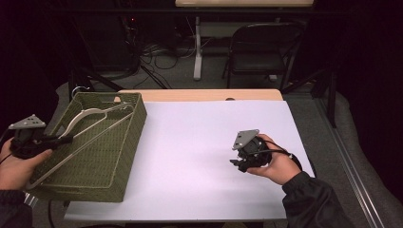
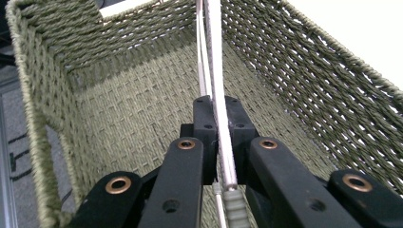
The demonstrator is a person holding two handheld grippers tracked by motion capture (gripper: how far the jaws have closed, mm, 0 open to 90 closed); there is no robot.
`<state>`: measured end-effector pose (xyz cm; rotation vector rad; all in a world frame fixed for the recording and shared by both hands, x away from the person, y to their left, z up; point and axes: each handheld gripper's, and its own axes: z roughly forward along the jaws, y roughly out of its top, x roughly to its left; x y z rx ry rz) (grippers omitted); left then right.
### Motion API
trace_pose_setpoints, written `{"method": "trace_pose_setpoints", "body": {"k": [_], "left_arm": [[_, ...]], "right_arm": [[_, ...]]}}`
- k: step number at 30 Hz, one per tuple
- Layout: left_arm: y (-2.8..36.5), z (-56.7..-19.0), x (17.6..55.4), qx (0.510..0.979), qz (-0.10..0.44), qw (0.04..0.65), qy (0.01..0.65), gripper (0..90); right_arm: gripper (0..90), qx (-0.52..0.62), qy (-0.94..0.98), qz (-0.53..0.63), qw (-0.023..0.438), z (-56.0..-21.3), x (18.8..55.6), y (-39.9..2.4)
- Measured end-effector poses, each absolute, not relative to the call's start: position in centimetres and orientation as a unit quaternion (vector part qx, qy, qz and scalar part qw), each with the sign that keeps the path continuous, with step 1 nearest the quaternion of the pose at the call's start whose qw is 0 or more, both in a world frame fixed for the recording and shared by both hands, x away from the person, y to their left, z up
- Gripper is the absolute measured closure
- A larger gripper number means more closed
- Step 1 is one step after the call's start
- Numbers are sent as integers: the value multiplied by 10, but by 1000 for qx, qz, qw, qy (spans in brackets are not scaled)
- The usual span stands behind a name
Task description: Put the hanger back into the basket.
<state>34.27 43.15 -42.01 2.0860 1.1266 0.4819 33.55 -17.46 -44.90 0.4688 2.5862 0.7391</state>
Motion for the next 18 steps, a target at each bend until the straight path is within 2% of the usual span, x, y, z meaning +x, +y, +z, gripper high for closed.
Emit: {"method": "trace_pose_setpoints", "body": {"k": [12,18], "left_arm": [[420,-431,360,815,181,349,426,869],[432,-440,364,792,160,378,452,867]], "right_arm": [[345,170,927,263,205,-450,337,-175],[346,173,927,265,201,-451,336,-175]]}}
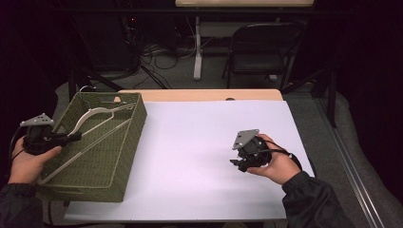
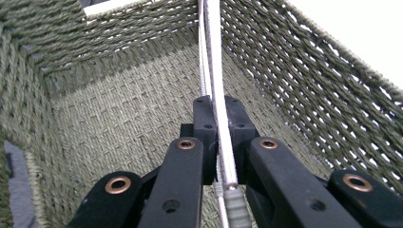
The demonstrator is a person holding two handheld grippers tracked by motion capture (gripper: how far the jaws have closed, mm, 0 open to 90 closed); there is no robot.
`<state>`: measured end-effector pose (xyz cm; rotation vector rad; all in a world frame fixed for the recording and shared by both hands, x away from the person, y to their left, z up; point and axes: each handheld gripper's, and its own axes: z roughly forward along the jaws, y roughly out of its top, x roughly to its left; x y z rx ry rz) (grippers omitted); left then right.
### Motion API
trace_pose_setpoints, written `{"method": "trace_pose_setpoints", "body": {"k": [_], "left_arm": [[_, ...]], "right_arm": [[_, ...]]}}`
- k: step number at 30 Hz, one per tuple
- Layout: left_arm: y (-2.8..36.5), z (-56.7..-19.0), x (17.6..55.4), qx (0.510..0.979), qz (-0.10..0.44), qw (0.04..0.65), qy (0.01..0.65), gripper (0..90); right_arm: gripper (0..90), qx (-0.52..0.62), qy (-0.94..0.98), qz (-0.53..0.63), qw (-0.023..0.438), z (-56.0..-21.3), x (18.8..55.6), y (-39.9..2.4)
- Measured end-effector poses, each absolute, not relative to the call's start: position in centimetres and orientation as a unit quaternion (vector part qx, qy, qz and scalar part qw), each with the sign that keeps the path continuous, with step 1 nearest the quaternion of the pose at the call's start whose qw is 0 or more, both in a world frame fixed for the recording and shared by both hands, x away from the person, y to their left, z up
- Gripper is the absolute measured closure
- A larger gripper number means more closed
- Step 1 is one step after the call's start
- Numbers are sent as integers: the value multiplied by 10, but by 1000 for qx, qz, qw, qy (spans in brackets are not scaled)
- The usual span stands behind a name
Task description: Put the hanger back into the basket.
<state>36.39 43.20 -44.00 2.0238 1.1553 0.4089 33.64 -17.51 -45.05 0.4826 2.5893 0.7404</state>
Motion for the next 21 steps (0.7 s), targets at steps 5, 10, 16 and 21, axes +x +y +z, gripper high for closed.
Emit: {"method": "trace_pose_setpoints", "body": {"k": [5,10,16,21], "left_arm": [[434,-443,365,798,178,366,445,863],[435,-441,368,807,190,347,438,847],[435,-452,378,818,130,292,478,834],[443,-457,375,795,182,263,515,680]], "right_arm": [[346,172,927,266,201,-452,336,-175],[347,173,928,264,199,-453,337,-176],[347,168,929,265,198,-454,338,-173],[347,170,929,263,196,-456,338,-174]]}}
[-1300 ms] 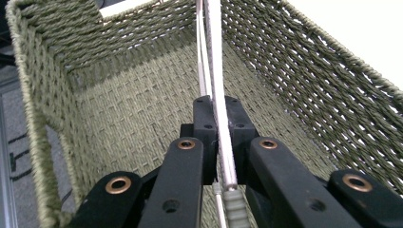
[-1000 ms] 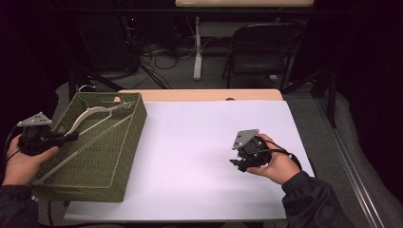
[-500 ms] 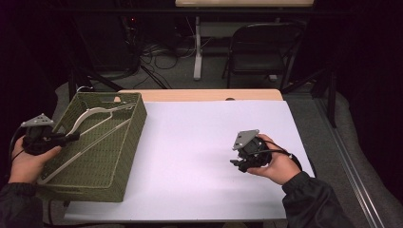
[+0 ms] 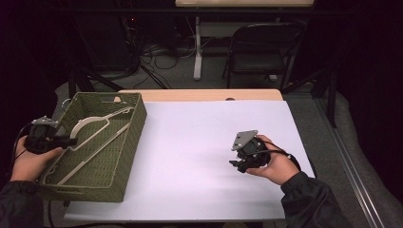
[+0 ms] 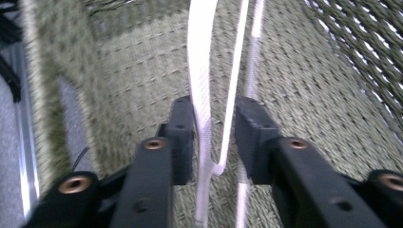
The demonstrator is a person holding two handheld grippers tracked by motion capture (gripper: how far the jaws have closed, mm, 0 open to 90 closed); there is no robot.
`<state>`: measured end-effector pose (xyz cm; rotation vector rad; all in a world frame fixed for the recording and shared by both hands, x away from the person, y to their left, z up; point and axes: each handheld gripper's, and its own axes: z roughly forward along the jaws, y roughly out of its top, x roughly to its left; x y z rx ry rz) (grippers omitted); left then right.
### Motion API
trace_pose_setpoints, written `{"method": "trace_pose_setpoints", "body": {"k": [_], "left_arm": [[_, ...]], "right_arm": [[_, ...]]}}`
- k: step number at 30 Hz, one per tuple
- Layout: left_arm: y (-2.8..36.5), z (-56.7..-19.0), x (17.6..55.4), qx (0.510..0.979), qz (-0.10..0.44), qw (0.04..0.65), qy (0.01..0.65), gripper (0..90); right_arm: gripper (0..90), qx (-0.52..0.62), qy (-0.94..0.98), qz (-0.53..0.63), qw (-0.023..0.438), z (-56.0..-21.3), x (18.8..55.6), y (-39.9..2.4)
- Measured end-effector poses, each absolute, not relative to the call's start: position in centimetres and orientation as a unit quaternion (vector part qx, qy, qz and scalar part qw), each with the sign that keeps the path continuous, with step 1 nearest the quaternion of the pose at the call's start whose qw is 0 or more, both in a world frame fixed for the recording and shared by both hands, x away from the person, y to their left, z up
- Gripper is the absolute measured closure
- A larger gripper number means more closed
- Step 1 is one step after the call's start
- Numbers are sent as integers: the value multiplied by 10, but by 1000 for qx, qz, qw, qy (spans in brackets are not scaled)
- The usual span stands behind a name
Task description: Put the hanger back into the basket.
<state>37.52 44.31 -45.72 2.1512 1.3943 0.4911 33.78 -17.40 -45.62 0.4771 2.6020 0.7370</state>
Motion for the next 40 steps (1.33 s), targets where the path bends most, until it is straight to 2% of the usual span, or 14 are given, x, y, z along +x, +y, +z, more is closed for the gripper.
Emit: {"method": "trace_pose_setpoints", "body": {"k": [1,2,5,11,19,28,35,40], "left_arm": [[444,-457,374,792,191,261,518,655],[446,-457,372,786,197,263,523,563],[451,-454,366,769,211,268,540,524],[454,-444,352,761,216,287,540,512],[436,-434,330,759,219,335,514,536],[405,-428,294,748,221,401,481,444],[378,-432,276,757,226,407,459,408],[366,-439,267,756,226,415,452,375]], "right_arm": [[347,172,929,262,196,-456,337,-174],[347,172,929,264,196,-456,338,-176],[346,175,927,265,197,-455,339,-178],[340,189,924,267,196,-453,336,-180],[339,199,922,271,193,-450,327,-187],[336,239,906,281,206,-455,309,-212],[326,280,888,298,208,-461,293,-236],[284,311,872,319,204,-469,280,-247]]}}
